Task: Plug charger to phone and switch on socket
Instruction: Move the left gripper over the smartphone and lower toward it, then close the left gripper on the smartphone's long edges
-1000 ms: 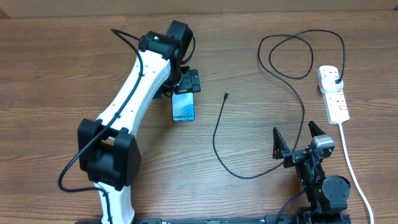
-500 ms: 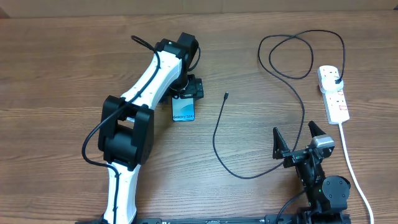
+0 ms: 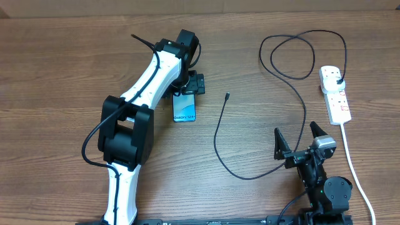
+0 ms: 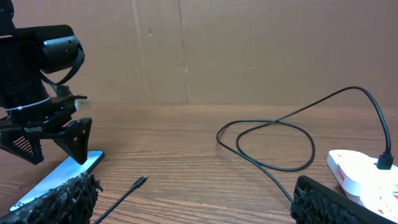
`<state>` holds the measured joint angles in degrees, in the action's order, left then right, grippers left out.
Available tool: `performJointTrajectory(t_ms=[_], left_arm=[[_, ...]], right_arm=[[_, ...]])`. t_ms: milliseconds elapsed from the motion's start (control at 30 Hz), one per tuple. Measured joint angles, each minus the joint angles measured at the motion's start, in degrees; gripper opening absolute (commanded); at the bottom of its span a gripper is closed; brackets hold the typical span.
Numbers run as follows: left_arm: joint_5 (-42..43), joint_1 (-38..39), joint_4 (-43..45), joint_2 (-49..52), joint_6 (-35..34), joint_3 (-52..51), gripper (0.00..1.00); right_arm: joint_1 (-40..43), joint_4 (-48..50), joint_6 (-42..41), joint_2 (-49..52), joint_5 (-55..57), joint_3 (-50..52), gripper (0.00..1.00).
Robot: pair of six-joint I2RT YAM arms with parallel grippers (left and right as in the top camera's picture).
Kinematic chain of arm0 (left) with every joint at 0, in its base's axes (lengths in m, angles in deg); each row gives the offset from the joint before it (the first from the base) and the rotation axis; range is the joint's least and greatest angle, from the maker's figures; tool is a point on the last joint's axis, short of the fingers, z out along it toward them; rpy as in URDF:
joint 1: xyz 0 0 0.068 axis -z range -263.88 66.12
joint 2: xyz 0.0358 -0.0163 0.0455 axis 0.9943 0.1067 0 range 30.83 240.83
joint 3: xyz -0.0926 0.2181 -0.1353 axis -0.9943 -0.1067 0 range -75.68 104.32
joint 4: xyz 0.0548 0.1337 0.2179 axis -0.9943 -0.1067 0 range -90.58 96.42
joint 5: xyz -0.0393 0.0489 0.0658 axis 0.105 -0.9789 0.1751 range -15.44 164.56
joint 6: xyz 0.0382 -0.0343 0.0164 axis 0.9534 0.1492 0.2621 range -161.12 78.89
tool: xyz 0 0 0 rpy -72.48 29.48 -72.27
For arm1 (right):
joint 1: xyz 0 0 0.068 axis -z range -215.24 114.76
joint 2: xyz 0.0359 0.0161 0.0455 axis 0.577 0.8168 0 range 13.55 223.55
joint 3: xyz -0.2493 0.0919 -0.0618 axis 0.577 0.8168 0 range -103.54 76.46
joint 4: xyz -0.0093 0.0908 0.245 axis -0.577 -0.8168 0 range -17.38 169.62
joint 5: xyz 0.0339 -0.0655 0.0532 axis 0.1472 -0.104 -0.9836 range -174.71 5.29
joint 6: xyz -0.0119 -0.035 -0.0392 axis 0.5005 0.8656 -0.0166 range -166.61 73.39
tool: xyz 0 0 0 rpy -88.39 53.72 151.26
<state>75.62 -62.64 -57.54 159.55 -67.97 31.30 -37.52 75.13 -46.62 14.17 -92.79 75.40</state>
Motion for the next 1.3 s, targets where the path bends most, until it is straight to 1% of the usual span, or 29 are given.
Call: performJointTrajectory(t_ms=[500,800,967,1167,1300], left_arm=[[0.0,0.0,1.6,0.1,0.0,-1.0,1.0],[-0.5,0.0,7.6,0.2,0.0,-6.6,1.0],[-3.3,0.1,12.5,-0.7,-0.2,-10.4,1.0],[-3.7,0.1,13.0,-0.9,-0.2,-10.8,1.0],[-1.6,-0.2,13.0,-1.1,-0.2,-10.8,1.0]], right_arm=[[0.0,0.0,0.0,0.0,0.0,0.0,1.0],[0.0,0.0,0.0,0.0,0.0,0.0,1.0],[0.0,0.0,0.0,0.0,0.0,0.0,1.0],[0.0,0.0,0.0,0.0,0.0,0.0,1.0],[0.0,0.0,0.0,0.0,0.0,0.0,1.0]])
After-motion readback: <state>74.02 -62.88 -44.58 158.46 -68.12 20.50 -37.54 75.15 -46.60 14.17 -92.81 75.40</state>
